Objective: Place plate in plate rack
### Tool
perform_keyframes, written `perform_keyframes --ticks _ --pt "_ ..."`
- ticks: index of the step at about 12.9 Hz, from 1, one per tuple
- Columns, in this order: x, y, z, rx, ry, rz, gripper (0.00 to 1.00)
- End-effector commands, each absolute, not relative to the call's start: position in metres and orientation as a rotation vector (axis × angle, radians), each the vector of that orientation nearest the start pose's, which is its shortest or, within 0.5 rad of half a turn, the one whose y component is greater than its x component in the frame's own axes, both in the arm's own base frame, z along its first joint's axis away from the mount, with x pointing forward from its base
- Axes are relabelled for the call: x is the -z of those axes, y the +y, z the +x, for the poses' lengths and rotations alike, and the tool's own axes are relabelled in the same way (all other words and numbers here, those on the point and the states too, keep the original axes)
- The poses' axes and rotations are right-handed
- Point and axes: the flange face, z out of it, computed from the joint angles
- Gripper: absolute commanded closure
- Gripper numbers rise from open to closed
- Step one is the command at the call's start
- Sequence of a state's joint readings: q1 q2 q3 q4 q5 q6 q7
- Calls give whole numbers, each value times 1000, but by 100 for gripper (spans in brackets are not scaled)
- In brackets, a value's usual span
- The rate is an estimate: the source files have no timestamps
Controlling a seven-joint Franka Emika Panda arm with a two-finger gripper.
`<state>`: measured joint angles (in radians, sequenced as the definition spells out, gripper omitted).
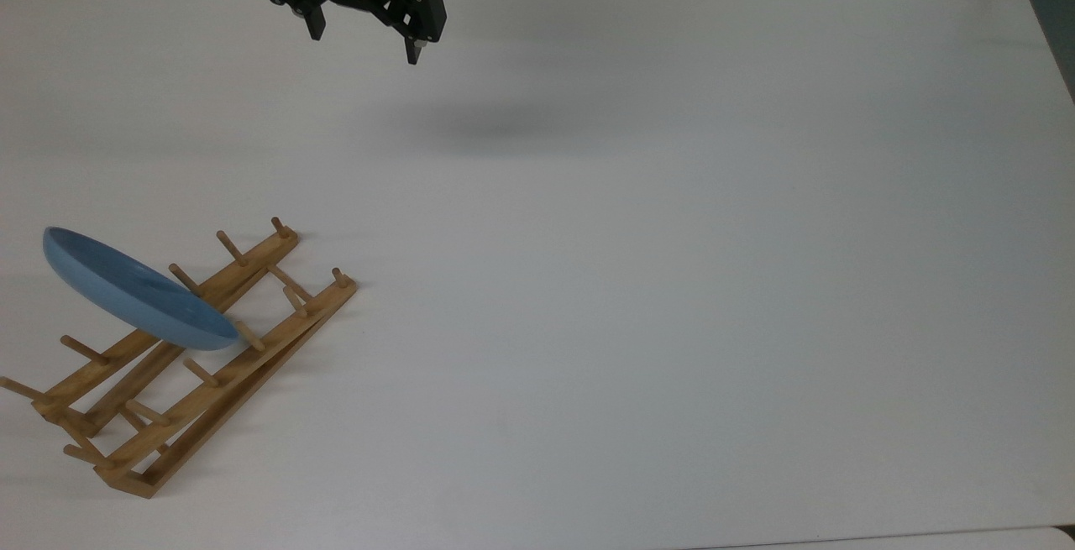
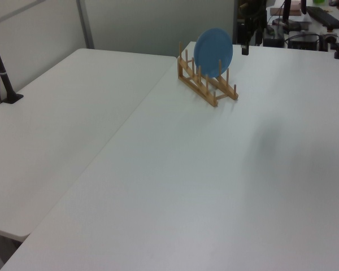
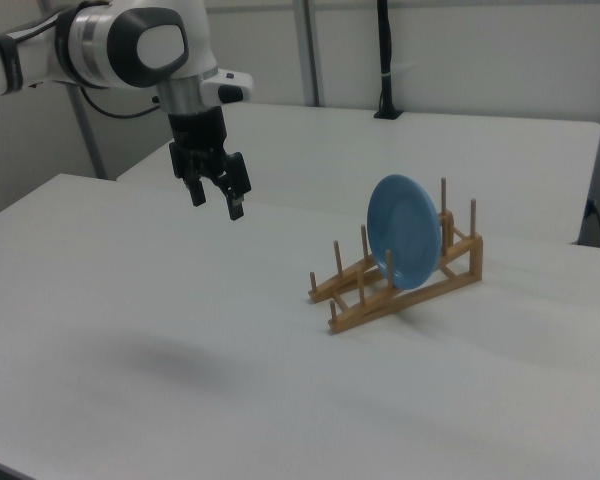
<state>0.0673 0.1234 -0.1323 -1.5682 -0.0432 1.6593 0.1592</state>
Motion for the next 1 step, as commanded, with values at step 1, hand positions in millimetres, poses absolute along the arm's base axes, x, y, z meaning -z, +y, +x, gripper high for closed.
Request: perform_keyframes --ticks 1 --pt "-563 -44 586 -63 326 -3166 0"
